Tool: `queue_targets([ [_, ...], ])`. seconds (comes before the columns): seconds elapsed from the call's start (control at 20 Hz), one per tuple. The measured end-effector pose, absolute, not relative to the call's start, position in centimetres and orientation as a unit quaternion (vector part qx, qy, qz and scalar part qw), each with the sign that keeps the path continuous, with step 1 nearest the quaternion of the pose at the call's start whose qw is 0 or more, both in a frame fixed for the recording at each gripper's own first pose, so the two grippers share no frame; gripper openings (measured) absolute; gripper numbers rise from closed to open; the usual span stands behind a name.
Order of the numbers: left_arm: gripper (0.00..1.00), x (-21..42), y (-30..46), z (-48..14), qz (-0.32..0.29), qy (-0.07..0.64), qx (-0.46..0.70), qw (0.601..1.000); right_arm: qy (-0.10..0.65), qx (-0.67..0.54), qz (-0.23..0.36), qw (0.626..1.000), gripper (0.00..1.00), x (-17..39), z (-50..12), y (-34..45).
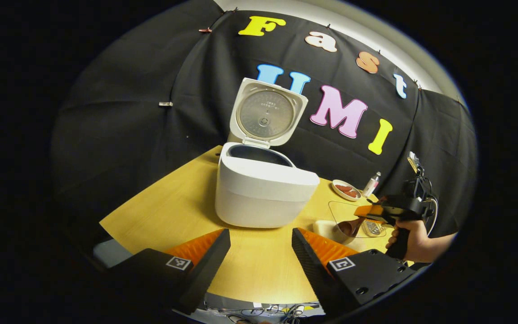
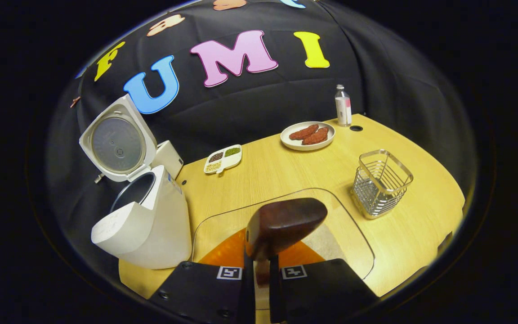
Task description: Close the left gripper, press the button to open the rice cooker; take a wooden spoon from the chopstick holder with the right hand, scoop a spoonful of rice and pour it into the rice cooker, then put the wooden spoon back into the chopstick holder.
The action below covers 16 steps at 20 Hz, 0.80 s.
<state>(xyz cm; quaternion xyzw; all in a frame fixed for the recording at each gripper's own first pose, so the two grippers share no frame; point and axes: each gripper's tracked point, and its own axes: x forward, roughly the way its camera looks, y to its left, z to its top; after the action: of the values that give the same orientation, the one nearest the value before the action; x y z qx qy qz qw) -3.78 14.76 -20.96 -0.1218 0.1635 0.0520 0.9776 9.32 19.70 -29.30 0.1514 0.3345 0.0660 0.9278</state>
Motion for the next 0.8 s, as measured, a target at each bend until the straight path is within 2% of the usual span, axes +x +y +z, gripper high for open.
queue_targets([
  [0.3, 0.96, -3.6, 16.4, -21.4, 0.074, 0.17, -0.13, 0.974, 0.355, 0.19, 0.082, 0.912, 0.17, 8.1, -28.9, 22.2],
  [0.8, 0.95, -4.1, 15.9, -20.8, 0.074, 0.161, -0.125, 0.976, 0.388, 0.301, 0.038, 0.87, 0.17, 8.3, -28.0, 19.7],
])
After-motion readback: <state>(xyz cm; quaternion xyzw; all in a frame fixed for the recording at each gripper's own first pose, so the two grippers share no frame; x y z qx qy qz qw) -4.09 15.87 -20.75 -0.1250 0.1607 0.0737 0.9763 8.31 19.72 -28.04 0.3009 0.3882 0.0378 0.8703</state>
